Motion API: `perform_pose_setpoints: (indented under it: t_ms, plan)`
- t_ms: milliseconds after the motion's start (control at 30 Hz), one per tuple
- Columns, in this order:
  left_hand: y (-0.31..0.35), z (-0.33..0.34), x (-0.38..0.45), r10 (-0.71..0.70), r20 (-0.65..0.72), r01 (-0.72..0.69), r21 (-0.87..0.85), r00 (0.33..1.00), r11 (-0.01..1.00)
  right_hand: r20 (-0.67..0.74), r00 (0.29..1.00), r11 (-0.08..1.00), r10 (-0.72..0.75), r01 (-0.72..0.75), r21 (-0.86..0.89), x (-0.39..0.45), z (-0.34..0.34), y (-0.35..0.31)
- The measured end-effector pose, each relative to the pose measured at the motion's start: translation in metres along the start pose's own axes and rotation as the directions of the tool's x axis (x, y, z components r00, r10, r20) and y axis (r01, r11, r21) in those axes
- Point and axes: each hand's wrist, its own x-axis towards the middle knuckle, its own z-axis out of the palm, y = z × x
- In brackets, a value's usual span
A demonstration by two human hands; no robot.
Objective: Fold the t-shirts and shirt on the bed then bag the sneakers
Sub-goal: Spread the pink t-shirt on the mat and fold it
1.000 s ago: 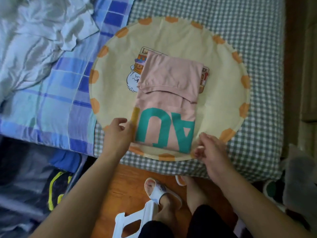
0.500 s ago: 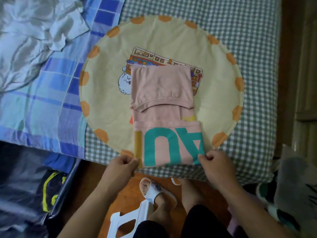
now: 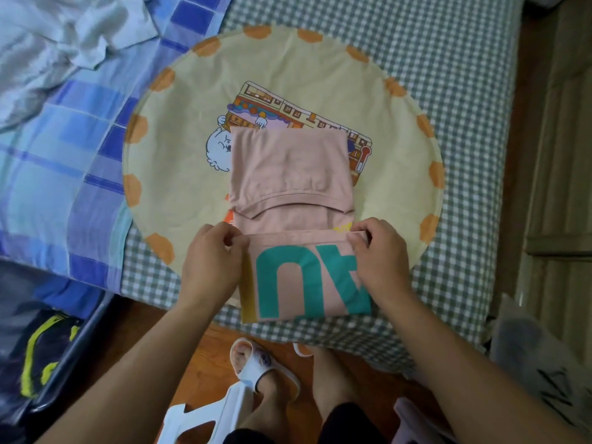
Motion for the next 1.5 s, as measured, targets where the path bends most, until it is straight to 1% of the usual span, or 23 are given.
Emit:
perform_pose_setpoints:
  t_ms: [133, 200, 233, 267, 300, 367, 433, 500, 600, 767, 833, 933, 1000, 1067, 1100, 1133, 1167, 1200, 1267, 1300, 1367, 1400, 1500]
  plan:
    - [0.004, 0.003, 0.004, 0.025, -0.03, -0.024, 0.041, 0.999, 0.999, 0.038, 0.998, 0.998, -0.046, 0.048, -0.048, 0.009, 0.008, 0.008]
    - [0.0, 0.004, 0.0, 0.227, -0.062, -0.21, 0.205, 0.972, 0.956, 0.034, 0.993, 0.987, -0.116, 0.119, -0.108, 0.01, 0.005, 0.012]
    - [-0.005, 0.004, -0.004, 0.397, -0.062, -0.364, 0.29, 0.916, 0.885, 0.005, 0.978, 0.965, -0.208, 0.207, -0.161, 0.01, 0.0, 0.013]
    - [-0.012, 0.001, -0.008, 0.577, -0.017, -0.534, 0.354, 0.817, 0.768, -0.013, 0.934, 0.912, -0.356, 0.344, -0.223, 0.01, -0.006, 0.015]
    - [-0.02, -0.002, -0.011, 0.712, 0.098, -0.687, 0.382, 0.695, 0.618, 0.022, 0.846, 0.813, -0.532, 0.518, -0.267, 0.011, -0.013, 0.019]
    - [-0.035, -0.012, -0.015, 0.783, 0.405, -0.87, 0.358, 0.473, 0.34, 0.302, 0.588, 0.535, -0.75, 0.809, -0.244, 0.01, -0.028, 0.032]
    - [-0.048, -0.017, -0.011, 0.681, 0.639, -0.924, 0.347, 0.358, 0.16, 0.645, 0.372, 0.313, -0.667, 0.926, -0.21, 0.014, -0.038, 0.049]
    - [-0.057, -0.01, -0.002, 0.59, 0.737, -0.931, 0.359, 0.33, 0.072, 0.808, 0.304, 0.194, -0.505, 0.952, -0.236, 0.027, -0.042, 0.063]
    - [-0.064, 0.006, 0.009, 0.559, 0.748, -0.918, 0.39, 0.358, 0.067, 0.859, 0.327, 0.186, -0.394, 0.944, -0.274, 0.037, -0.036, 0.07]
    - [-0.064, 0.015, -0.002, 0.619, 0.67, -0.905, 0.387, 0.409, 0.178, 0.747, 0.461, 0.333, -0.479, 0.883, -0.332, 0.011, -0.016, 0.073]
    - [-0.059, 0.012, -0.006, 0.61, 0.677, -0.908, 0.36, 0.411, 0.213, 0.727, 0.454, 0.377, -0.515, 0.882, -0.284, 0.011, -0.016, 0.074]
    - [-0.055, 0.002, -0.011, 0.566, 0.723, -0.918, 0.315, 0.396, 0.24, 0.787, 0.427, 0.386, -0.446, 0.885, -0.261, 0.011, -0.026, 0.073]
    - [-0.049, -0.008, -0.011, 0.517, 0.758, -0.908, 0.24, 0.397, 0.344, 0.801, 0.404, 0.397, -0.442, 0.889, -0.23, 0.016, -0.03, 0.069]
    - [-0.035, -0.02, -0.011, 0.516, 0.747, -0.842, 0.108, 0.42, 0.528, 0.78, 0.386, 0.397, -0.493, 0.897, -0.193, 0.023, -0.035, 0.063]
    - [-0.023, -0.028, -0.01, 0.512, 0.726, -0.758, 0.019, 0.459, 0.652, 0.727, 0.41, 0.449, -0.551, 0.88, -0.156, 0.028, -0.035, 0.06]
    - [-0.01, -0.038, -0.006, 0.487, 0.692, -0.602, -0.095, 0.533, 0.793, 0.645, 0.481, 0.569, -0.595, 0.818, -0.085, 0.032, -0.038, 0.052]
    - [0.004, -0.047, 0.002, 0.437, 0.648, -0.384, -0.232, 0.624, 0.893, 0.541, 0.608, 0.733, -0.58, 0.68, 0.022, 0.036, -0.044, 0.039]
    - [0.019, -0.055, 0.013, 0.365, 0.584, -0.168, -0.364, 0.725, 0.916, 0.445, 0.75, 0.866, -0.49, 0.478, 0.148, 0.043, -0.052, 0.02]
    - [0.046, -0.061, 0.046, 0.194, 0.4, 0.06, -0.541, 0.896, 0.839, 0.356, 0.909, 0.915, -0.218, 0.062, 0.4, 0.067, -0.054, -0.018]
    - [0.055, -0.058, 0.064, 0.078, 0.328, 0.148, -0.61, 0.941, 0.779, 0.338, 0.935, 0.884, -0.109, -0.065, 0.463, 0.086, -0.05, -0.032]
    - [0.074, -0.047, 0.097, -0.119, 0.266, 0.28, -0.731, 0.957, 0.623, 0.305, 0.951, 0.867, 0.048, -0.191, 0.461, 0.121, -0.031, -0.05]
    - [0.078, -0.038, 0.11, -0.191, 0.216, 0.288, -0.747, 0.957, 0.599, 0.281, 0.953, 0.886, 0.11, -0.222, 0.407, 0.133, -0.019, -0.053]
    - [0.071, -0.015, 0.128, -0.332, 0.029, 0.272, -0.643, 0.943, 0.716, 0.149, 0.947, 0.937, 0.285, -0.308, 0.162, 0.147, 0.018, -0.04]
